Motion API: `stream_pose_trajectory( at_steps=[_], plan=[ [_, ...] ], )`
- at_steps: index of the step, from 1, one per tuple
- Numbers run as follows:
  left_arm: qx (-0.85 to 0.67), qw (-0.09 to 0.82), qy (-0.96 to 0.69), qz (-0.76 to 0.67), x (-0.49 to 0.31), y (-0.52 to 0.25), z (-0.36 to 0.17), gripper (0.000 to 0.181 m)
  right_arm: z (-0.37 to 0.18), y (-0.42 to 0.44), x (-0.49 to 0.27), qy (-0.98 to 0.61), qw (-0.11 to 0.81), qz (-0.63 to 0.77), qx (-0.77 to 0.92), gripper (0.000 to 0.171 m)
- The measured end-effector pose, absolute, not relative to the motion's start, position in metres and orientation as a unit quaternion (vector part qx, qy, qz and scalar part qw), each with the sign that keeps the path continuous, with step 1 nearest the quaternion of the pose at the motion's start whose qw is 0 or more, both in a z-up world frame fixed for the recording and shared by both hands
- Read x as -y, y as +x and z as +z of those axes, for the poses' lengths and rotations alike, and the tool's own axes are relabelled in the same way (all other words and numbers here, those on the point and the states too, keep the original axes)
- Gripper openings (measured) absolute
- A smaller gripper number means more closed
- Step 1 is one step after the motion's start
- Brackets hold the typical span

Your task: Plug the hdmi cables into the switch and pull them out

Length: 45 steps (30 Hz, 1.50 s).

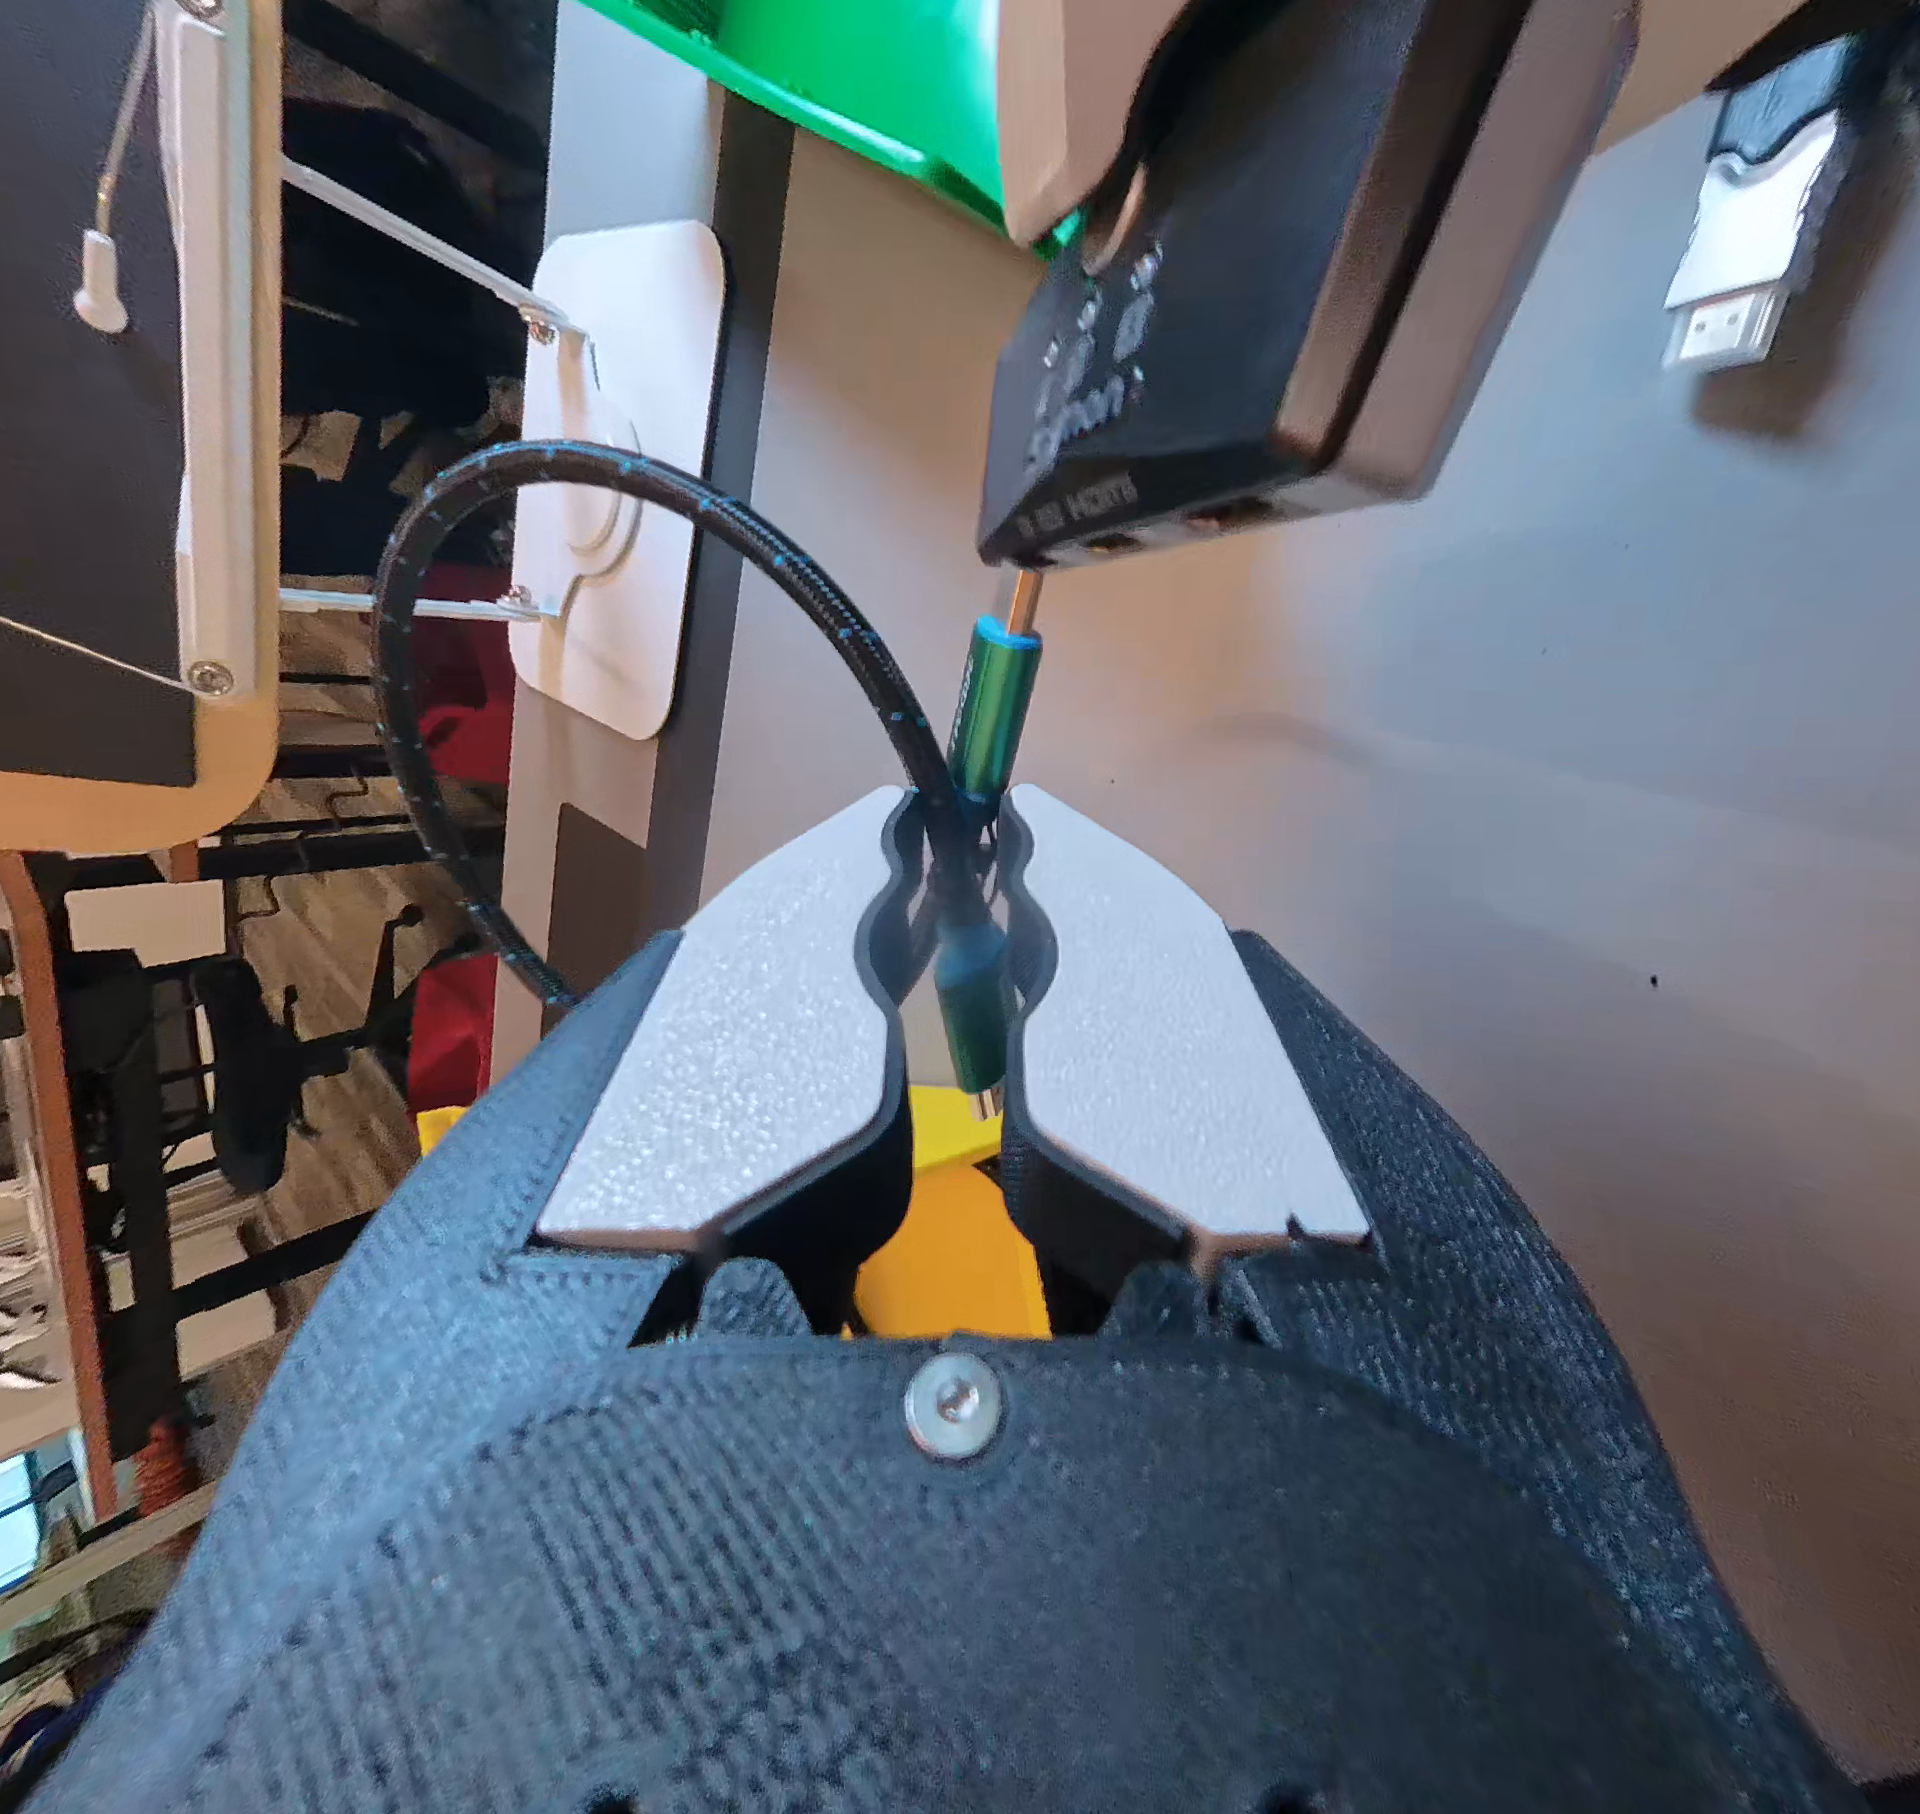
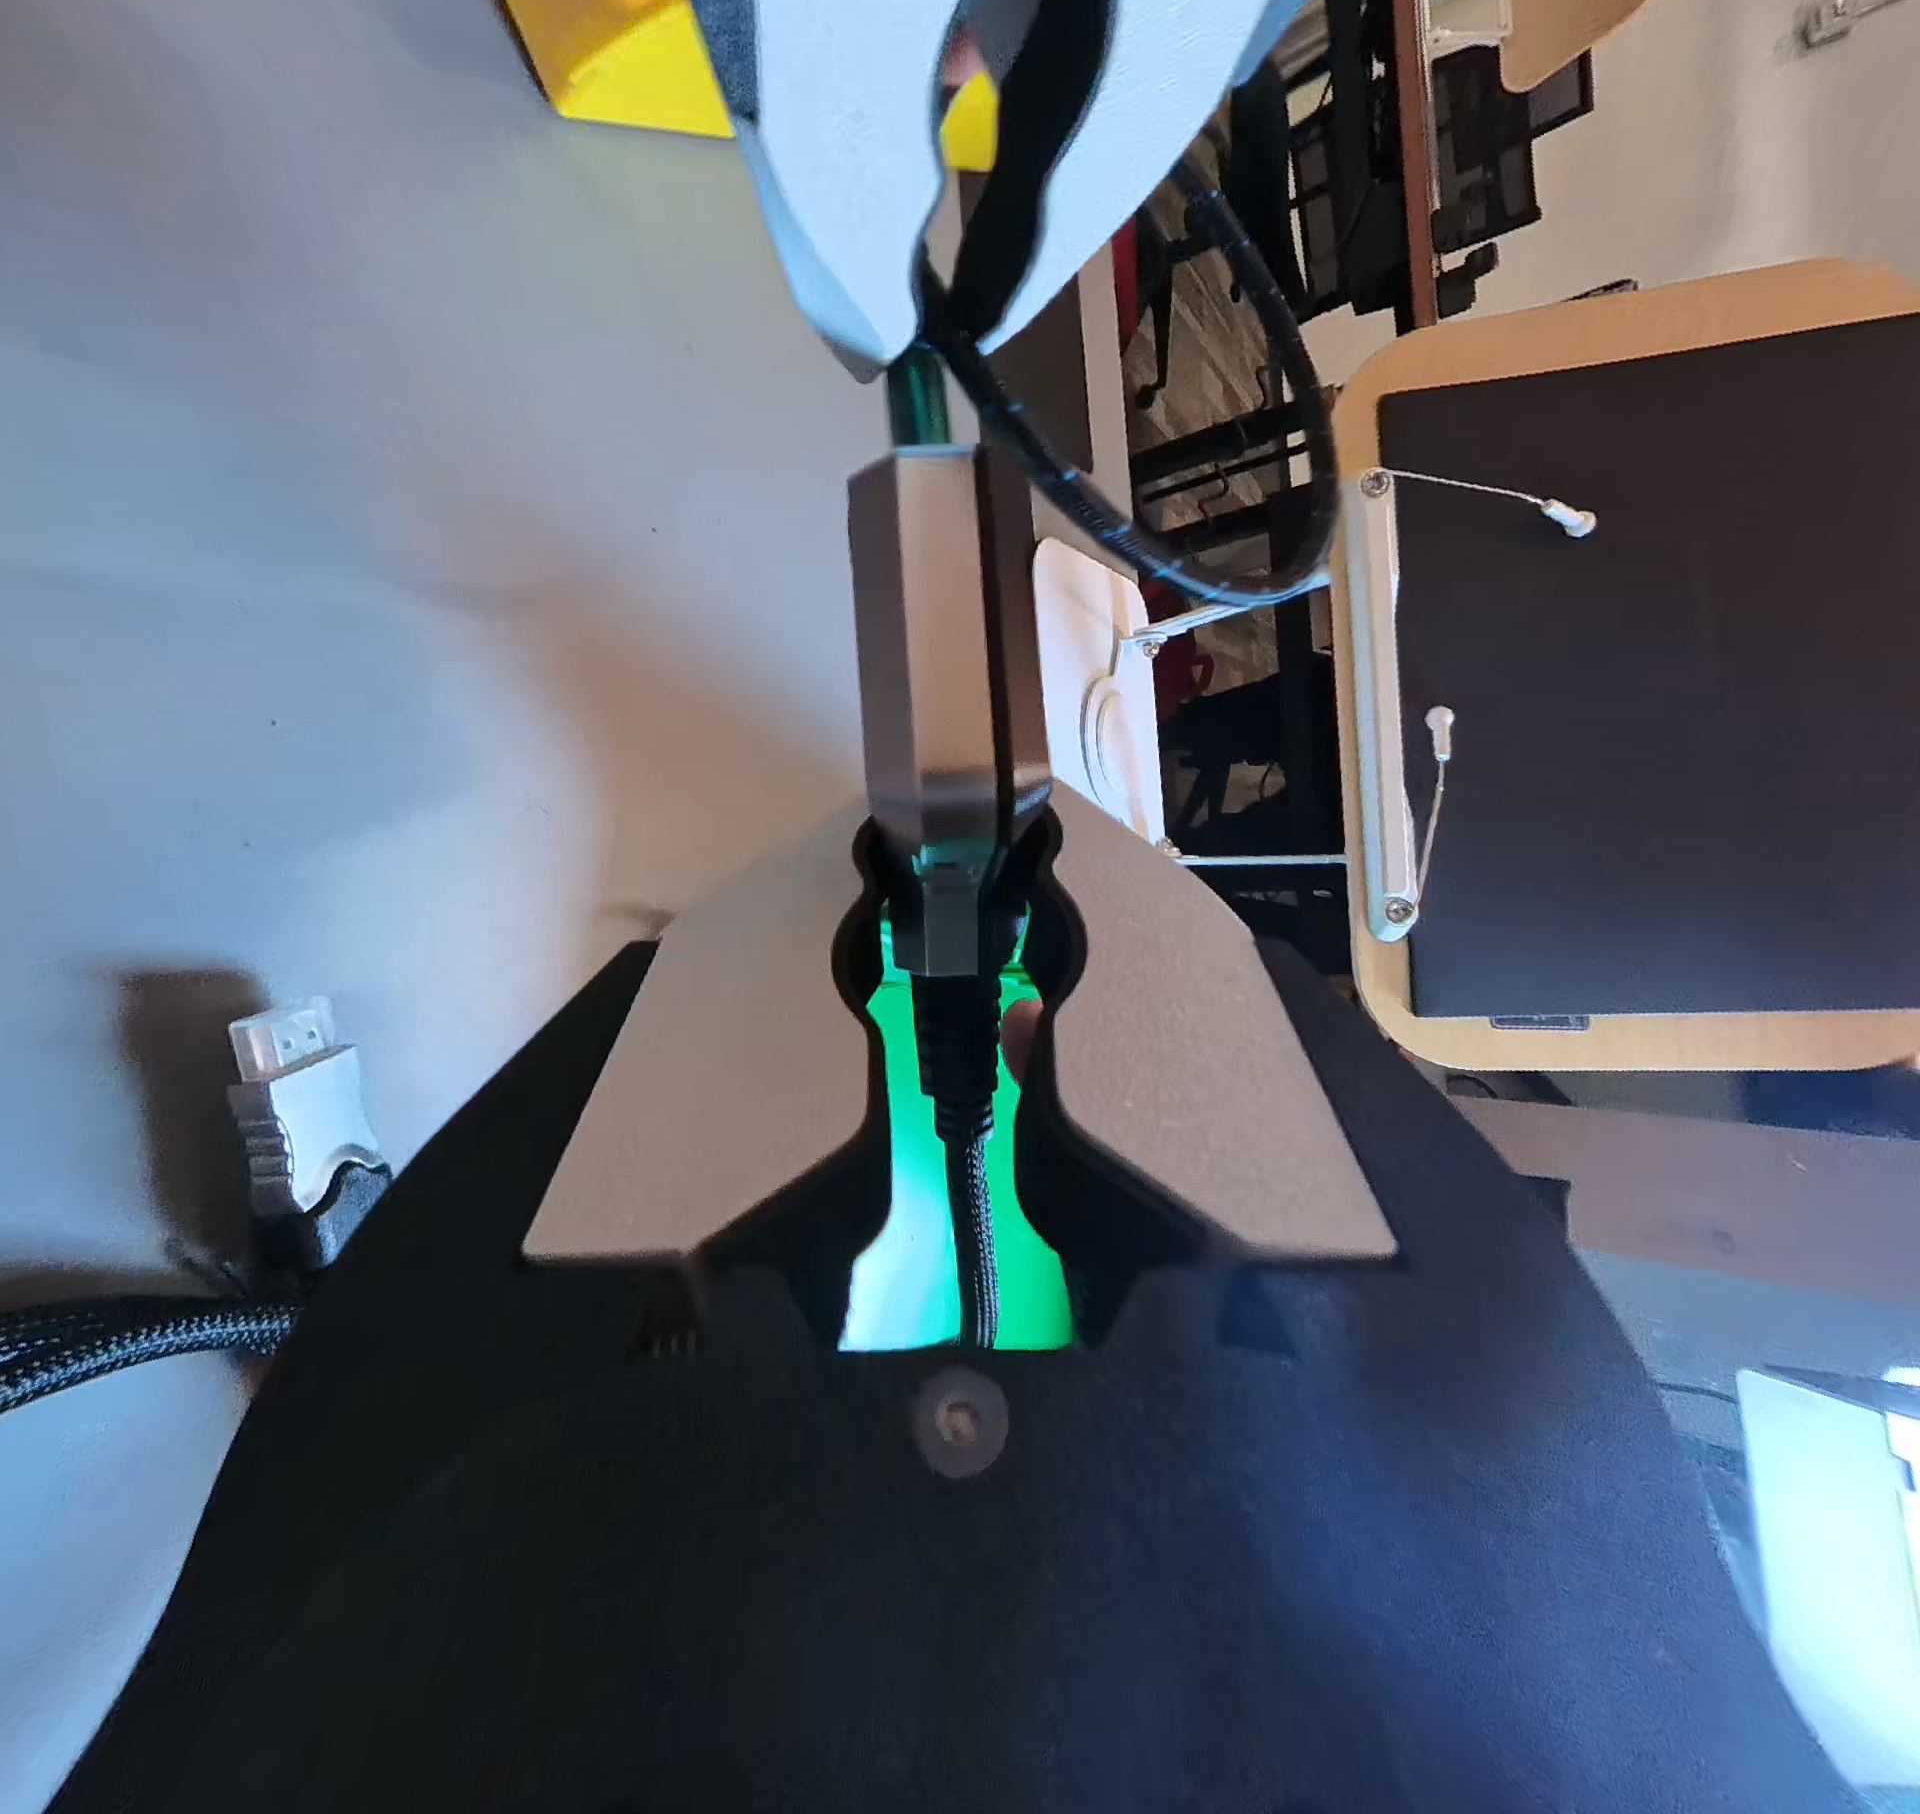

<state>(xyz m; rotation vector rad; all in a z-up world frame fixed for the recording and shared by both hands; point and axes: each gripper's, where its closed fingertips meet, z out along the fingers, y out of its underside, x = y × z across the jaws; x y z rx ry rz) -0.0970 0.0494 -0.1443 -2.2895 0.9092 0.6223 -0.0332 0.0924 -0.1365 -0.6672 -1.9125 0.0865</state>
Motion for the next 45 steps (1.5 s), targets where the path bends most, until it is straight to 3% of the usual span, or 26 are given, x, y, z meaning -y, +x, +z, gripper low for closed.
stream_pose_trajectory(
  at_steps=[17,37,45],
  plan=[
    [-0.358,0.270,-0.861,0.241,-0.050,-0.088,-0.160,0.013,-0.146,-0.028,-0.081,-0.267,0.497,0.079,0.822,0.023],
    [-0.491,0.426,-0.759,0.029,-0.013,-0.036,-0.115,0.009,-0.109,0.009,-0.044,-0.227,0.438,0.302,0.816,0.022],
    [-0.508,0.427,-0.748,0.009,-0.011,-0.025,-0.119,0.009,-0.108,0.014,-0.037,-0.228,0.421,0.319,0.818,0.022]
  ],
)
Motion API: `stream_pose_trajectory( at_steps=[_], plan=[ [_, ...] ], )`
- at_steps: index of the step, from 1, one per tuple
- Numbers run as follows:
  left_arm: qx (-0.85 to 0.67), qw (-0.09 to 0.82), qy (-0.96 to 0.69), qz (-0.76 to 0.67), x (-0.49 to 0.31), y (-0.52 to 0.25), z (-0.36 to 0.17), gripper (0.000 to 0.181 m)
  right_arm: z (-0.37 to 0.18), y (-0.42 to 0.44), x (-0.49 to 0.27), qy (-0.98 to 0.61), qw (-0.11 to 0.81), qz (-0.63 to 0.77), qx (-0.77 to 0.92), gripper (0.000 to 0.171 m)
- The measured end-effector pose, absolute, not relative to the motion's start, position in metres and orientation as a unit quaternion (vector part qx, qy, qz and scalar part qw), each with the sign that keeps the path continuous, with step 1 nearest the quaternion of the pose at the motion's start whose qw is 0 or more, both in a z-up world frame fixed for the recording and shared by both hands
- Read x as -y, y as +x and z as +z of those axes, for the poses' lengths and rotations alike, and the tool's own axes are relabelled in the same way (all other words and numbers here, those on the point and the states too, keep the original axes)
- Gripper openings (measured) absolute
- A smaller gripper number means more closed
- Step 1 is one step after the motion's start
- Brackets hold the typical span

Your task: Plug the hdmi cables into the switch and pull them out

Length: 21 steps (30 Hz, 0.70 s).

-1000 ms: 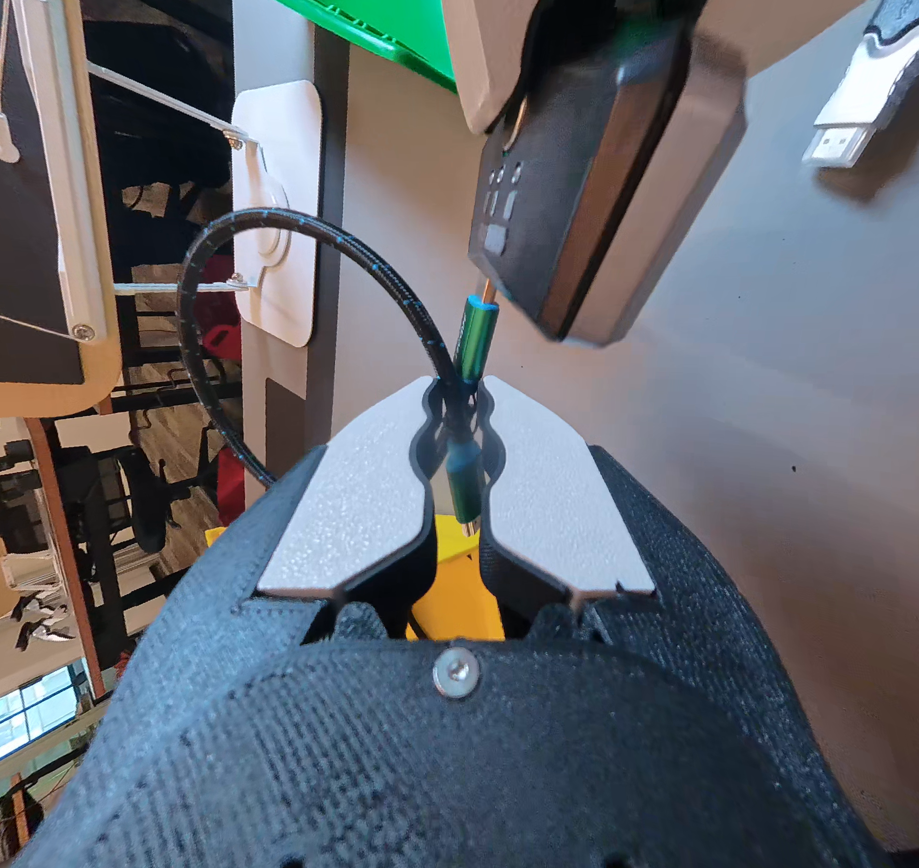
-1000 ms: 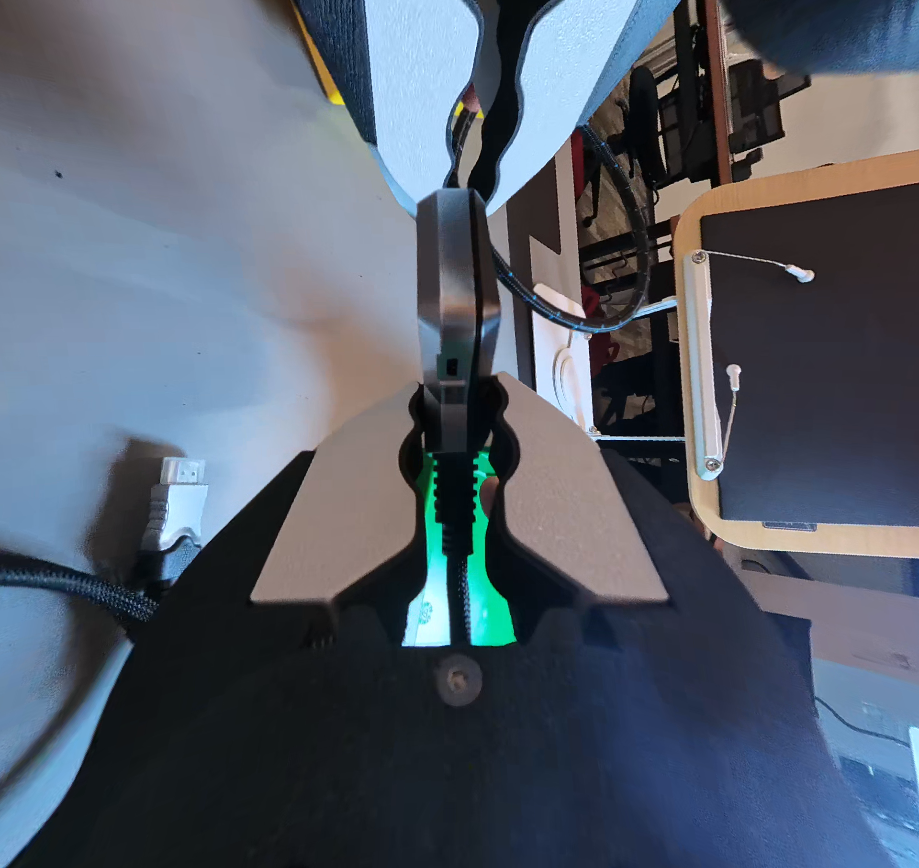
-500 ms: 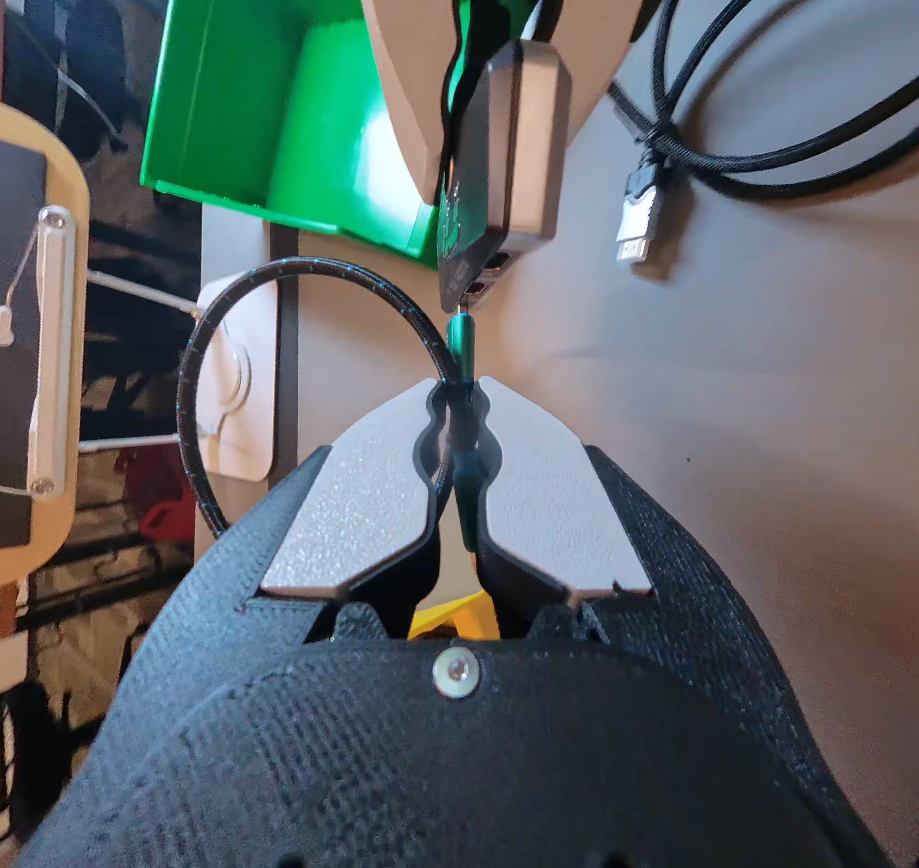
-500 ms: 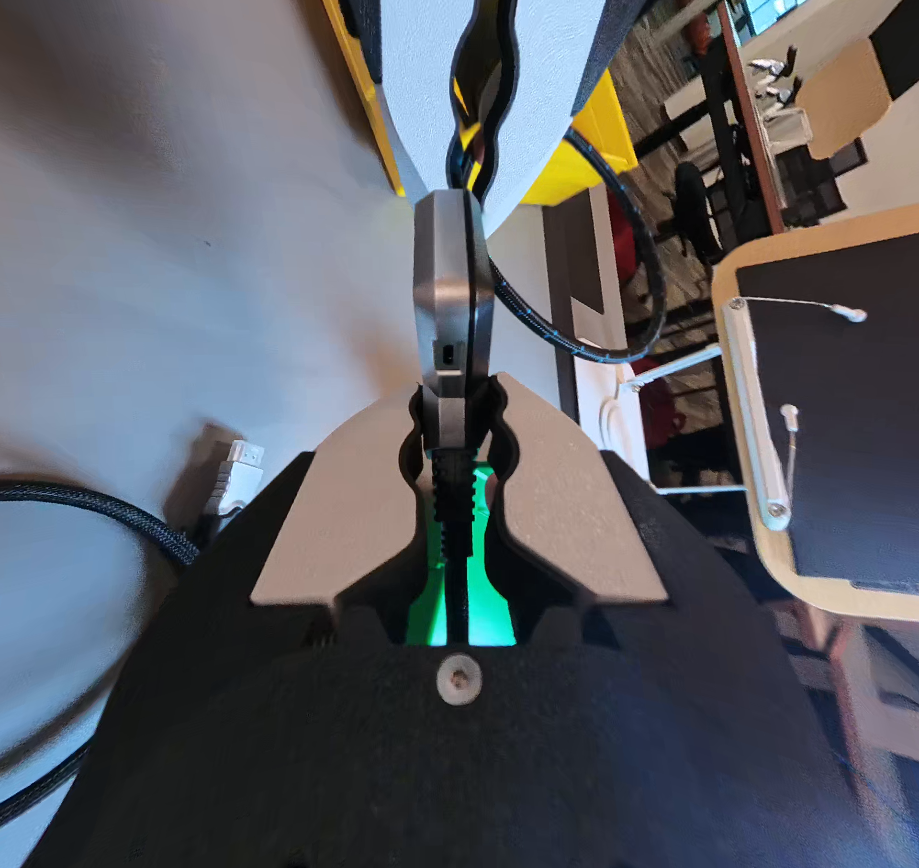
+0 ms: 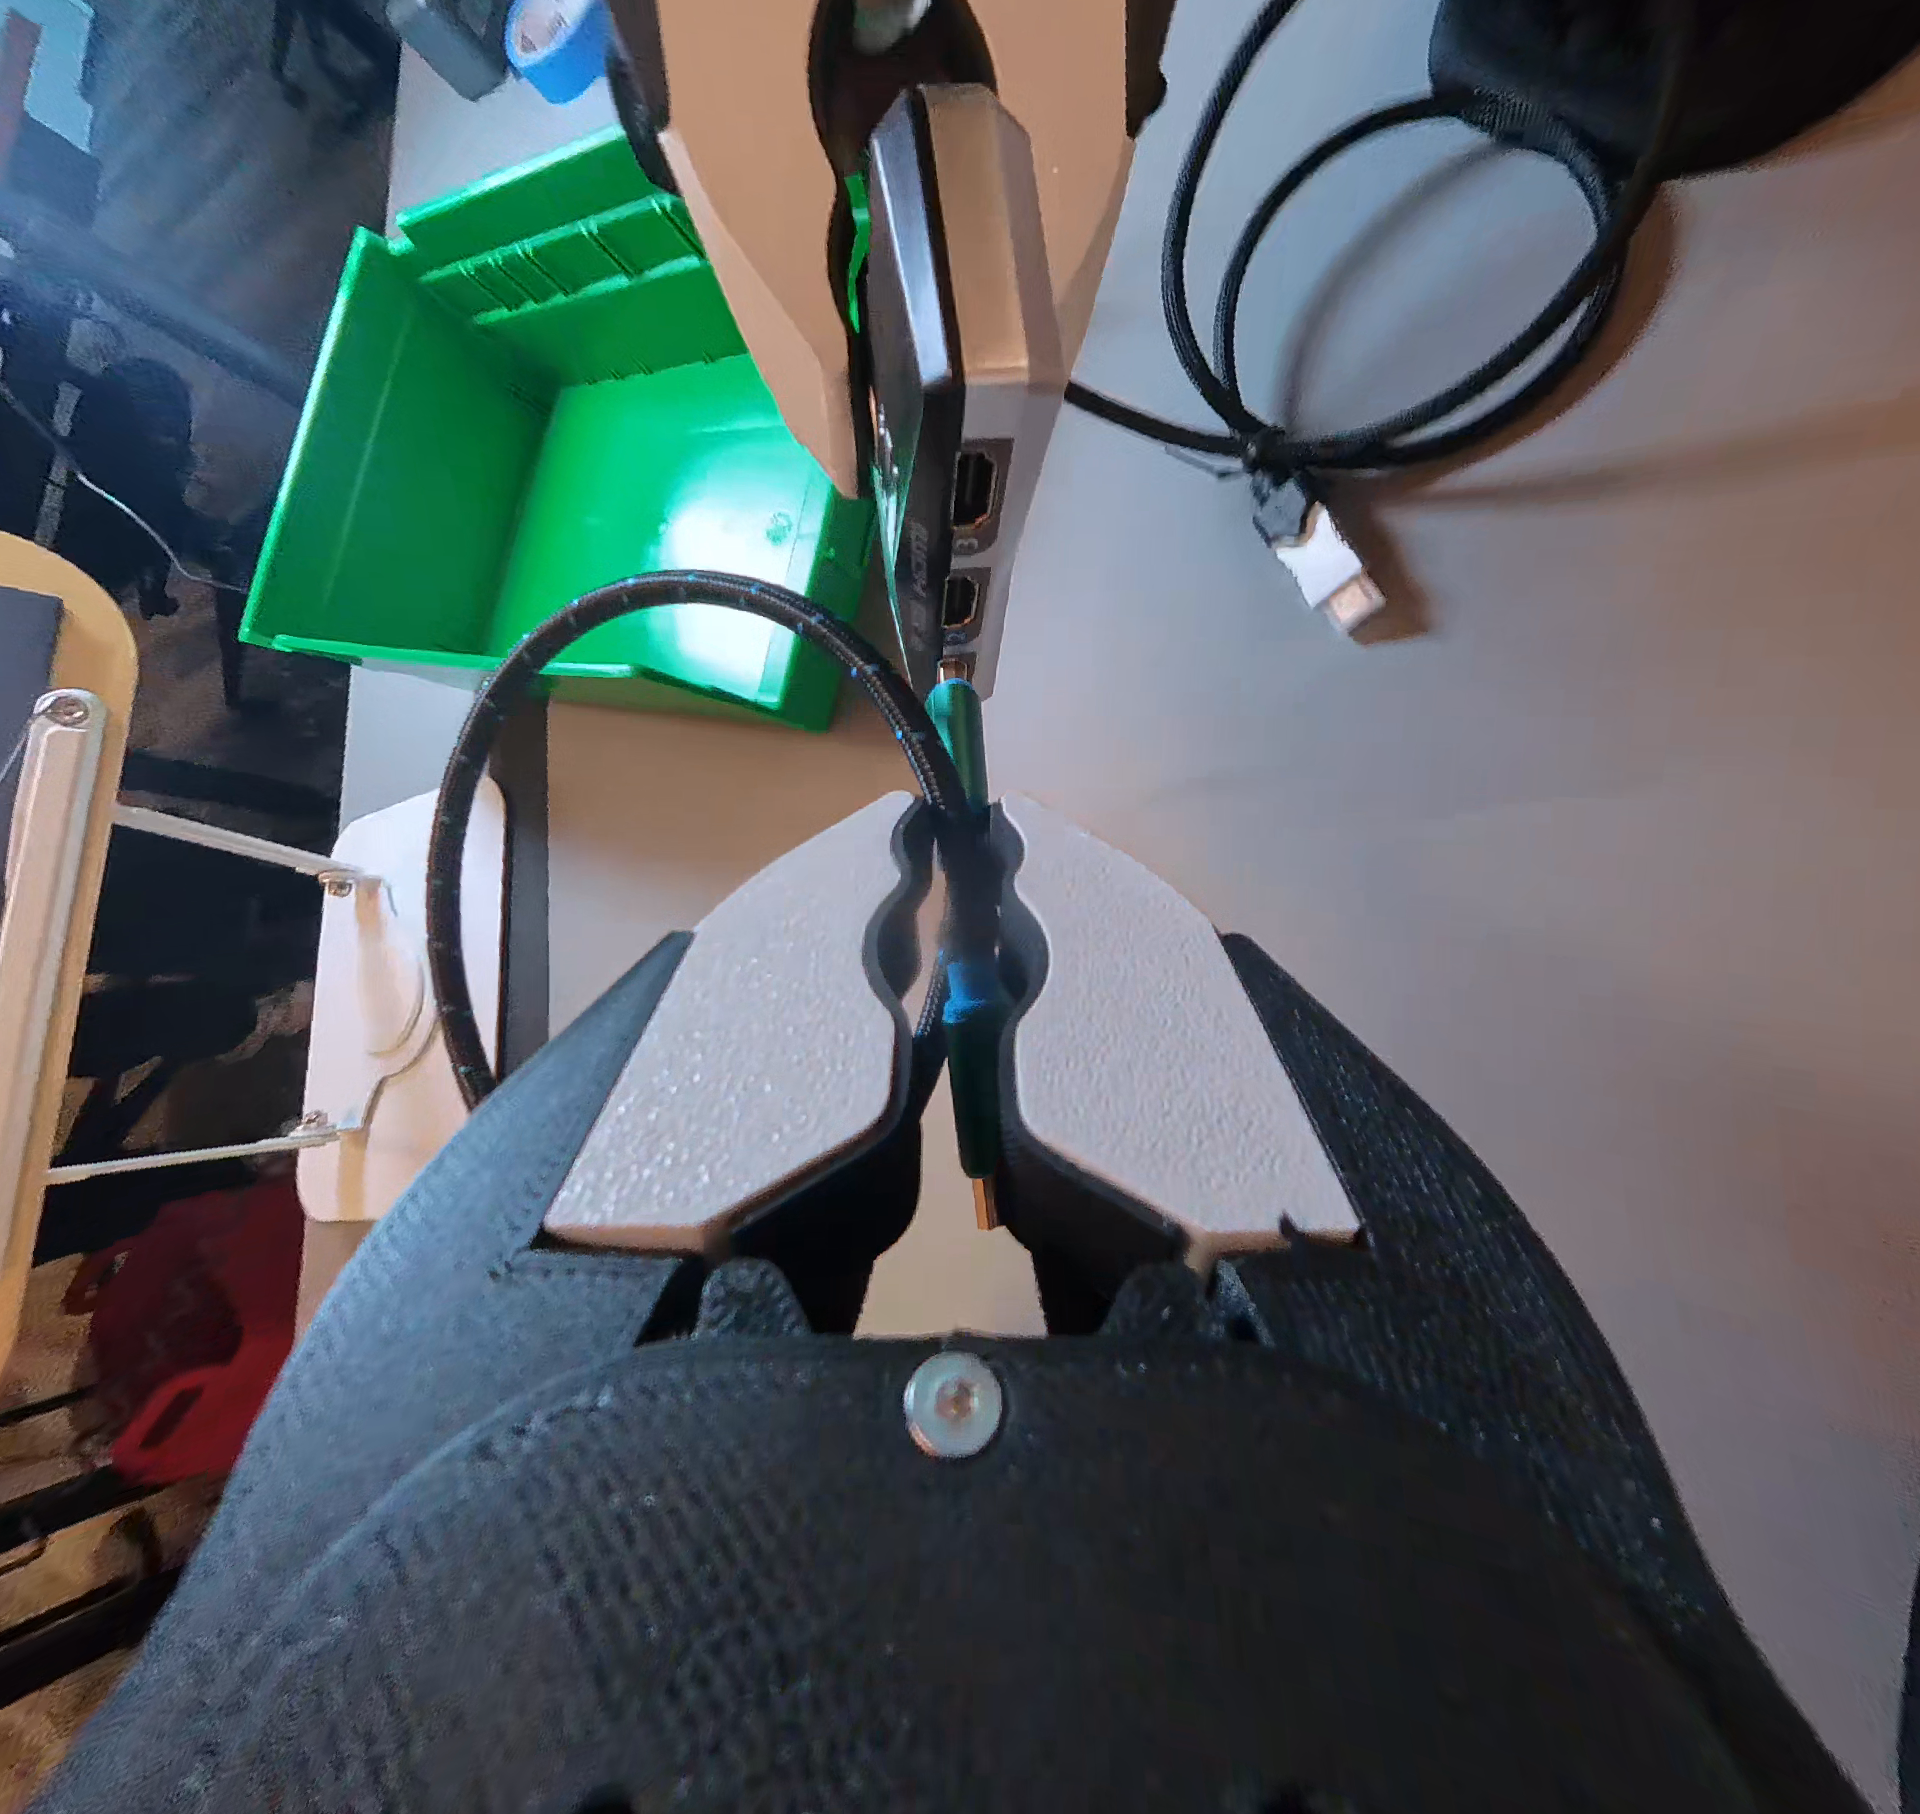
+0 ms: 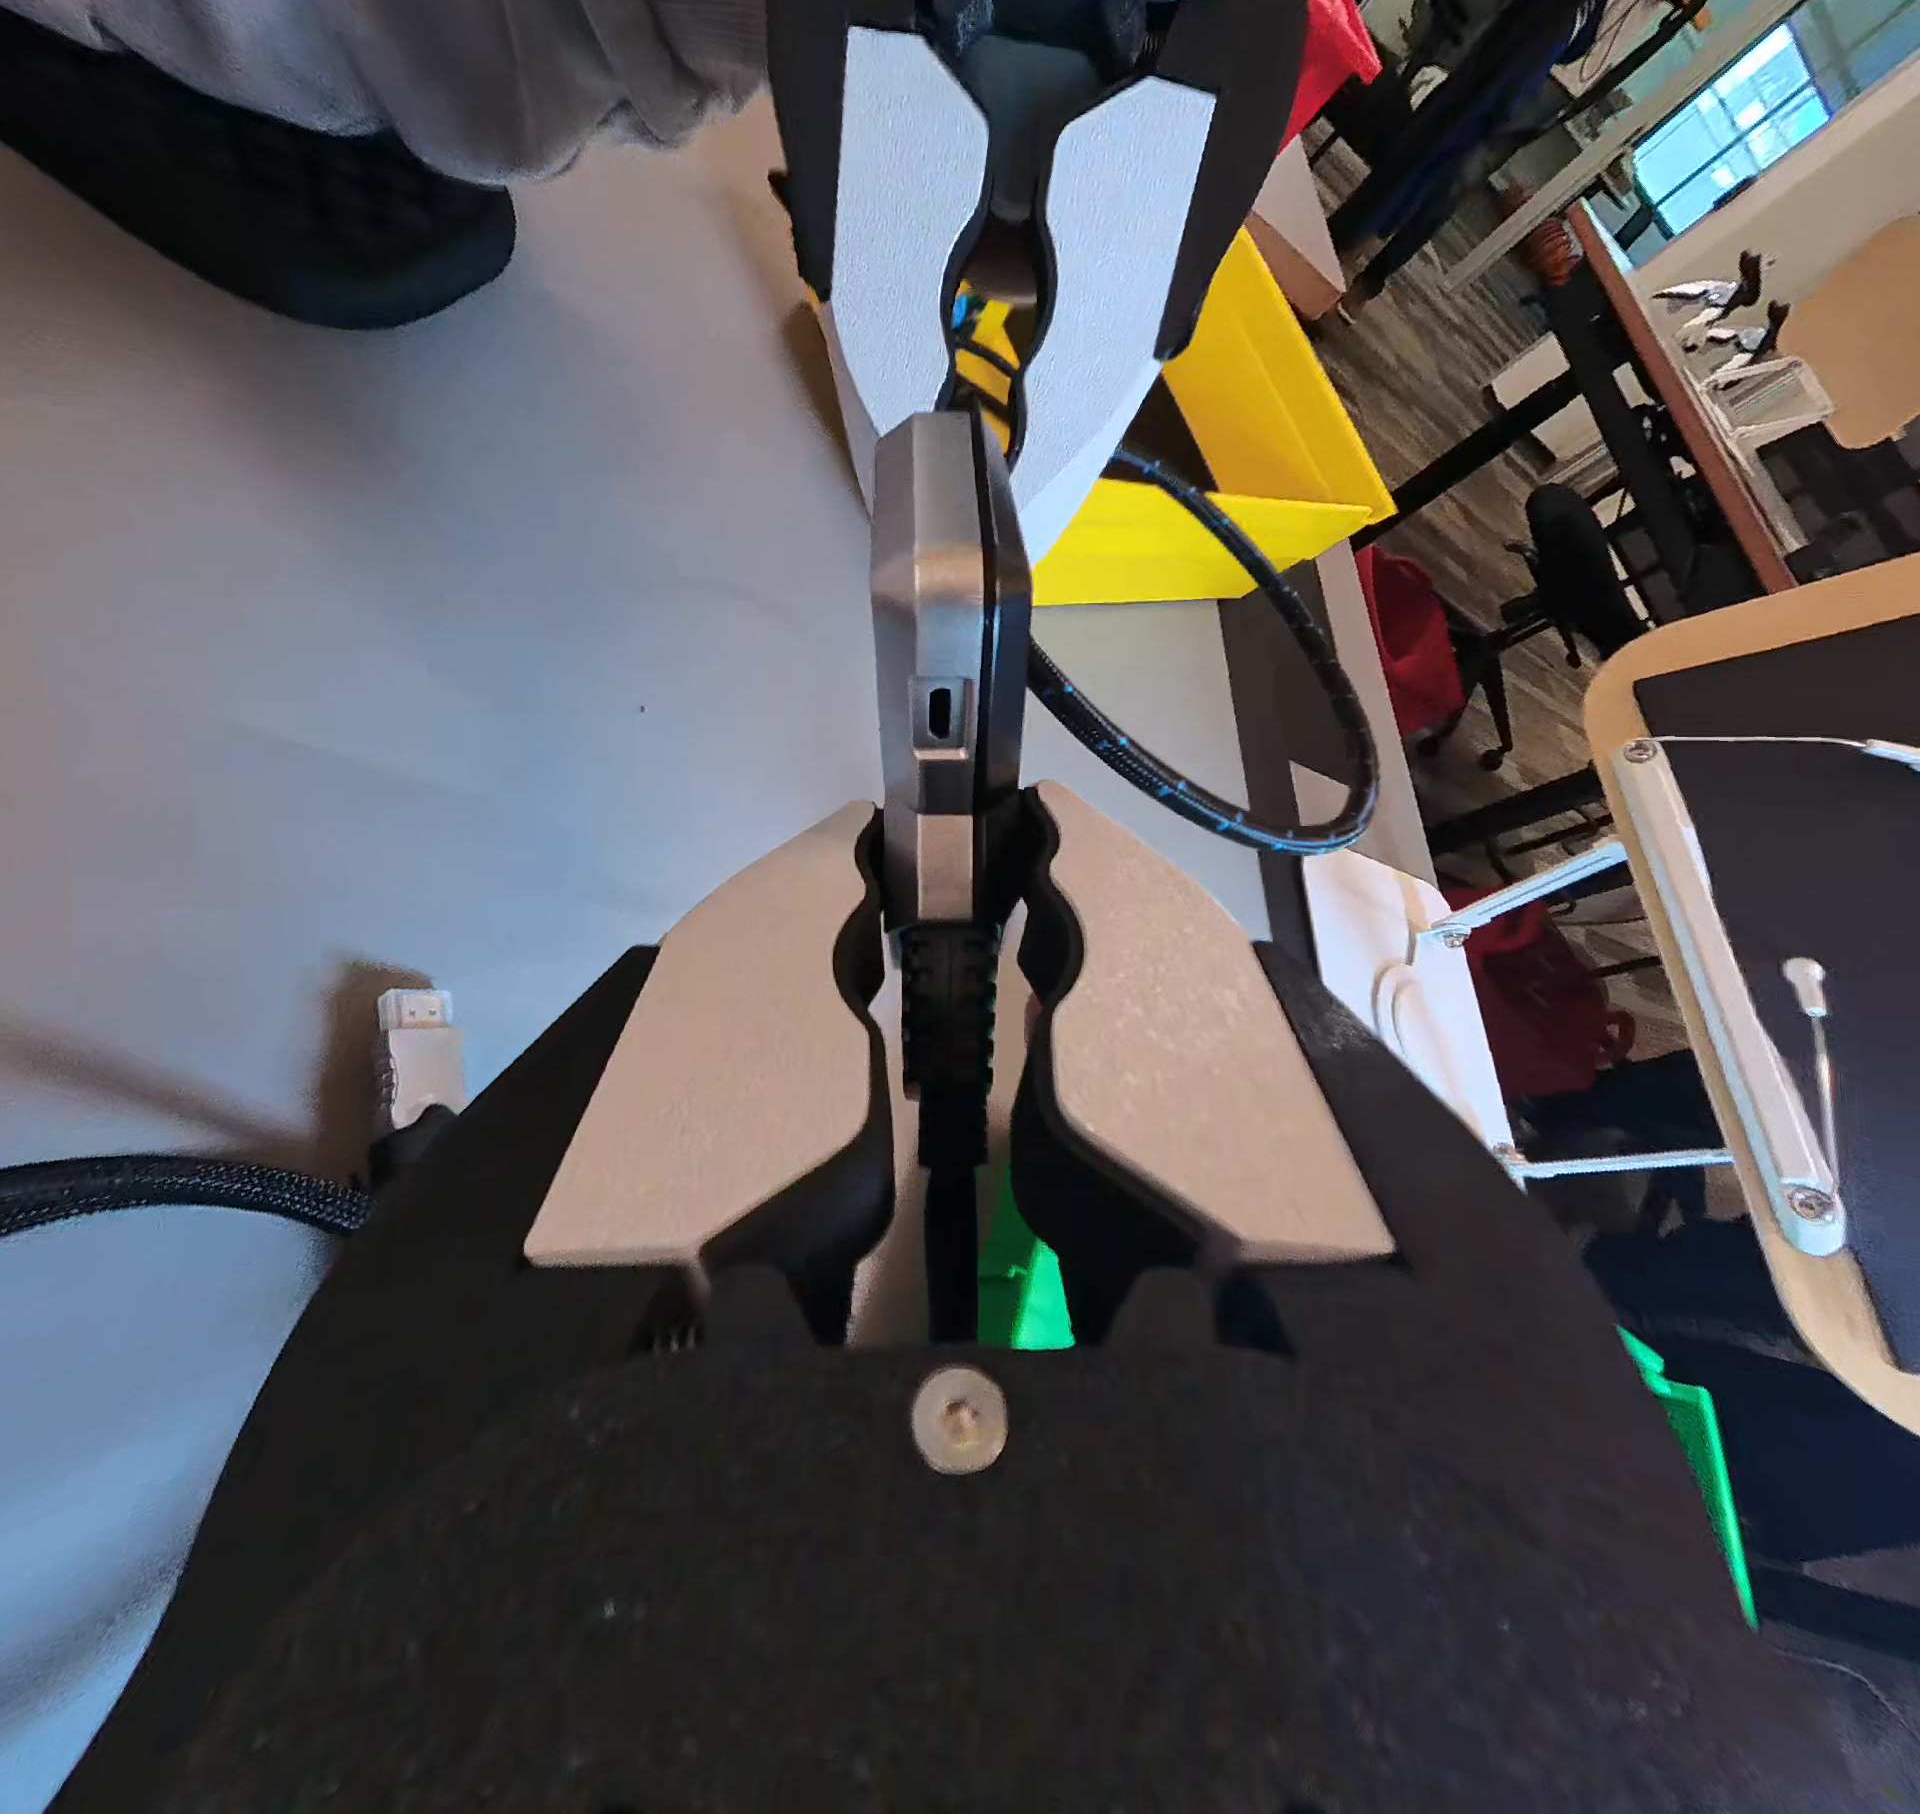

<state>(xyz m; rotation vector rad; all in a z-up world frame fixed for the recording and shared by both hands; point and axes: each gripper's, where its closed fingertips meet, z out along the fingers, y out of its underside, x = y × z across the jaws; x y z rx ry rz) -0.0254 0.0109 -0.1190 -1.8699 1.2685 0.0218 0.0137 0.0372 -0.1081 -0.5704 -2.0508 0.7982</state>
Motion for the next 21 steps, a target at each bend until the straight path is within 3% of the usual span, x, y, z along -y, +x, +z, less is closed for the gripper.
stream_pose_trajectory(
  at_steps=[7,13,18,21],
  plan=[
    [-0.481,0.534,-0.686,-0.114,-0.008,0.000,-0.082,0.009,-0.087,0.018,-0.023,-0.225,0.402,0.417,0.783,0.022],
    [-0.475,0.562,-0.677,-0.012,0.004,-0.018,-0.046,0.018,-0.074,0.007,-0.023,-0.233,0.438,0.387,0.777,0.023],
    [-0.370,0.662,-0.651,0.019,0.025,-0.073,0.019,0.024,-0.060,0.010,-0.059,-0.273,0.503,0.333,0.749,0.023],
    [-0.287,0.617,-0.732,0.036,0.032,-0.134,0.002,0.022,-0.046,0.014,-0.079,-0.286,0.545,0.308,0.726,0.023]
  ],
)
